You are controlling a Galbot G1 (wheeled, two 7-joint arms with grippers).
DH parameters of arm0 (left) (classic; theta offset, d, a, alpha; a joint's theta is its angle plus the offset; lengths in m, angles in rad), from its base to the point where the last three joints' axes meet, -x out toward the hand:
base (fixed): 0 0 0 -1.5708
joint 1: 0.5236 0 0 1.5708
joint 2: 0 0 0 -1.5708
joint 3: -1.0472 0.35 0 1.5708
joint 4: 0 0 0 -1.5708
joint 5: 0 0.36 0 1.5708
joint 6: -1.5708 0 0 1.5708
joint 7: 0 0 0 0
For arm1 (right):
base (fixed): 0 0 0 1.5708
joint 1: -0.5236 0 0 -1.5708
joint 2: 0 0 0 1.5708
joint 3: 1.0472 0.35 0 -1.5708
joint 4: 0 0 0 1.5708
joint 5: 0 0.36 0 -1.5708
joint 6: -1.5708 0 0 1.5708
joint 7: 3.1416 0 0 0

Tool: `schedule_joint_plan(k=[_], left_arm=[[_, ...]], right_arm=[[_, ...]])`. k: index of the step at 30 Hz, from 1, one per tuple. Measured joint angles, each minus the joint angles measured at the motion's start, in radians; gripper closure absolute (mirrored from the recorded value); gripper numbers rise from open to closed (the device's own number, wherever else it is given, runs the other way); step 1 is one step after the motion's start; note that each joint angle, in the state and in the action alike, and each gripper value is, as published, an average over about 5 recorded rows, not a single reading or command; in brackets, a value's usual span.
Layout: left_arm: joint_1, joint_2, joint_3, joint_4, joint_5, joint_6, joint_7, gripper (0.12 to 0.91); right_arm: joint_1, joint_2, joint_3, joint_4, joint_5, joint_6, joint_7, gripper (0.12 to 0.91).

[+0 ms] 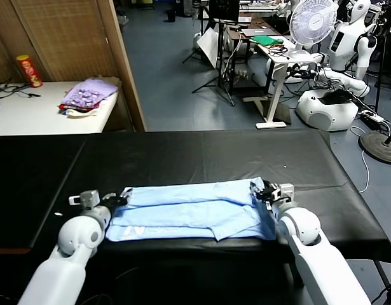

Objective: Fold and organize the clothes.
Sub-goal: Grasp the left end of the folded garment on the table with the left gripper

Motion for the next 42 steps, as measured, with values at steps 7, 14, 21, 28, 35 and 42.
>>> schedule_joint_plan(k=[7, 14, 21, 28, 35, 42], left_arm=[[-0.016, -0.029, 0.017, 0.030, 0.156, -0.084, 0.035, 0.902], [-0.035, -0.035, 0.024, 0.045, 0.179, -0.102, 0.033, 0.774], [-0.016, -0.016, 0.007, 0.015, 0.147, -0.097, 0.026, 0.390], [0.036, -0.003, -0.048, -0.049, 0.032, -0.067, -0.022, 0.235], [0.140, -0.033, -0.134, -0.137, -0.021, -0.065, -0.018, 0.232], [0.233, -0.079, -0.187, -0.158, 0.024, -0.123, 0.049, 0.232]], right_arm=[[0.011, 0.030, -0.008, -0.022, -0.033, 0.037, -0.010, 0.878], [-0.013, 0.006, 0.007, 0.014, -0.021, 0.028, -0.079, 0.760], [-0.061, -0.032, 0.039, 0.085, 0.005, 0.024, -0.089, 0.378], [-0.102, -0.045, 0.057, 0.151, 0.022, 0.022, -0.091, 0.230], [-0.095, -0.032, 0.039, 0.167, 0.027, 0.025, -0.096, 0.227], [-0.093, -0.033, 0.025, 0.167, 0.033, 0.029, -0.104, 0.227]])
